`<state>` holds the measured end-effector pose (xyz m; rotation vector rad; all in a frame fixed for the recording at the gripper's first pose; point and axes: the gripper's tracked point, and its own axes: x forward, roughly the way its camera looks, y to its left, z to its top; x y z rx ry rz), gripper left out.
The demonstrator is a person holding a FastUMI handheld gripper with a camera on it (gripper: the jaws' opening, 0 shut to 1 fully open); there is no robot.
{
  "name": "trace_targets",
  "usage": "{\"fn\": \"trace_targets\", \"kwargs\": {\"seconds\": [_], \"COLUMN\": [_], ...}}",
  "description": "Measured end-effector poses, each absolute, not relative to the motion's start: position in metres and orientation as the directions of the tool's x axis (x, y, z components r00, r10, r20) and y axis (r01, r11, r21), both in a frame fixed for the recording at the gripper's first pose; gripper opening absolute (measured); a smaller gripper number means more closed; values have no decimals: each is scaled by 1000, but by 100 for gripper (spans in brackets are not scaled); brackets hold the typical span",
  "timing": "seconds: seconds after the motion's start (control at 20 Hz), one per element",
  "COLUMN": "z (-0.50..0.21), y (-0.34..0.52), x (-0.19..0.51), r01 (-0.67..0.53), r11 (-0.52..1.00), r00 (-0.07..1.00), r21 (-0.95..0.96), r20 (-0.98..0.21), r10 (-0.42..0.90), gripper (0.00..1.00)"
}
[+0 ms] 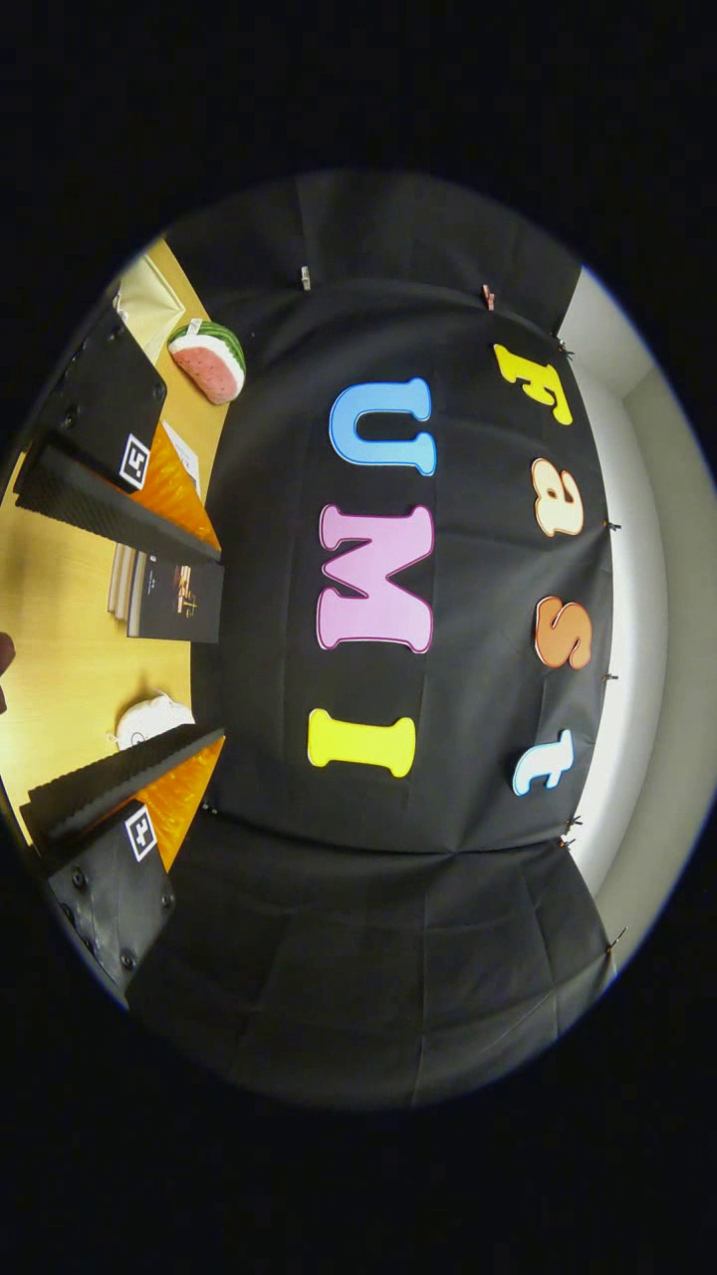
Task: Open the storage box then place both shoes into the box .Put the left shoe in first, then the right shoe, with the right side of both shoes facing outward in a uniform manner.
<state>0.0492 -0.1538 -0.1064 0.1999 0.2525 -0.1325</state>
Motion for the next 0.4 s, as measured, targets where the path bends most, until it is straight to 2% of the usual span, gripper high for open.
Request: {"fn": "trace_targets", "kwargs": {"seconds": [0.4], "z": [-111], "y": [-157], "x": [50], "r01": [178], "r11": [964], "r00": [953], "r21": [197], "r20": [-279], "r10": [-118], "gripper": [99]}}
